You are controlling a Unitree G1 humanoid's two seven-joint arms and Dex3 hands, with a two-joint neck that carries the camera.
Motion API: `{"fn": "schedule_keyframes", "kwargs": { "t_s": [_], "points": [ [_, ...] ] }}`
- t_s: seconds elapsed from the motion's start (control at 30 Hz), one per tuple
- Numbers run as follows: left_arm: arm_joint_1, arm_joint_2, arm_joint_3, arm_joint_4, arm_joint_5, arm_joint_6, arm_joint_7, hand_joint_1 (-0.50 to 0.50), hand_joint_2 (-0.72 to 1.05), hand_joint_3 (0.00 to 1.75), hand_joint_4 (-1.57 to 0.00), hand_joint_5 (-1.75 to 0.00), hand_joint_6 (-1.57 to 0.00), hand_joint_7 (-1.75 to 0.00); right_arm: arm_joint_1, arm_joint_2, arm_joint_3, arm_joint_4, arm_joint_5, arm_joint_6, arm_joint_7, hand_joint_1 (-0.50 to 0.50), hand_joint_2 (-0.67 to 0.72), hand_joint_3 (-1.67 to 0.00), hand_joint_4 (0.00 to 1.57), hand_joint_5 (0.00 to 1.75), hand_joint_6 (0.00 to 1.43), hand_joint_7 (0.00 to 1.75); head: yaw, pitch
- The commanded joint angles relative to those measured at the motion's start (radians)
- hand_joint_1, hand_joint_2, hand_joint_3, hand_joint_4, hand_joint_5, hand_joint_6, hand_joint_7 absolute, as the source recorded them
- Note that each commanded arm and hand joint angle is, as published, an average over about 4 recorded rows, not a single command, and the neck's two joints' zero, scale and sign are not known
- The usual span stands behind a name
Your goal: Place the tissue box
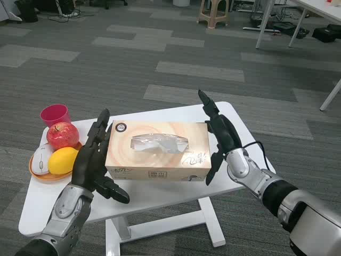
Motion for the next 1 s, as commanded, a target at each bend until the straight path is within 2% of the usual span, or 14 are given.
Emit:
{"fn": "schedule_keyframes", "kwargs": {
  "t_s": [0.03, 0.17, 0.77, 0.87, 0.93, 1.0],
  "points": [
    [0.028, -0.085, -0.027, -0.044, 0.112, -0.015, -0.009, 0.5, -0.46, 0.0, 0.0, -0.24, 0.0, 0.0, -0.075, 0.047, 0.004, -0.061, 0.024, -0.024, -0.018, -0.42, 0.68, -0.05, 0.91, 0.0, 0.0, 0.0, 0.009, 0.002],
    [0.028, -0.085, -0.027, -0.044, 0.112, -0.015, -0.009, 0.5, -0.46, 0.0, 0.0, -0.31, 0.0, 0.0, -0.075, 0.047, 0.003, -0.061, 0.024, -0.024, -0.018, -0.42, 0.72, 0.0, 0.91, 0.0, 0.0, 0.0, 0.0, 0.005],
    [0.028, -0.085, -0.026, -0.042, 0.108, -0.015, -0.009, 0.5, -0.46, 0.0, 0.0, -0.31, 0.0, 0.0, -0.073, 0.048, 0.004, -0.055, 0.024, -0.024, -0.018, -0.42, 0.71, 0.0, 0.92, 0.0, 0.0, 0.0, 0.002, 0.003],
    [0.027, -0.085, -0.028, -0.039, 0.102, -0.016, -0.009, 0.5, -0.46, 0.0, 0.0, -0.23, 0.0, 0.0, -0.073, 0.051, 0.005, -0.045, 0.024, -0.024, -0.018, -0.42, 0.69, 0.0, 0.93, 0.0, 0.0, 0.0, 0.002, 0.002],
    [0.026, -0.085, -0.027, -0.036, 0.098, -0.016, -0.009, 0.5, -0.46, 0.0, 0.0, -0.26, 0.0, 0.0, -0.073, 0.053, 0.005, -0.036, 0.024, -0.024, -0.018, -0.42, 0.72, 0.0, 0.92, 0.0, 0.0, 0.0, 0.001, 0.002],
    [0.024, -0.085, -0.026, -0.033, 0.097, -0.016, -0.009, 0.5, -0.46, 0.0, 0.0, -0.28, 0.0, 0.0, -0.072, 0.055, 0.005, -0.029, 0.024, -0.024, -0.018, -0.42, 0.69, -0.04, 0.93, 0.0, 0.0, 0.0, 0.001, 0.002]
  ]
}}
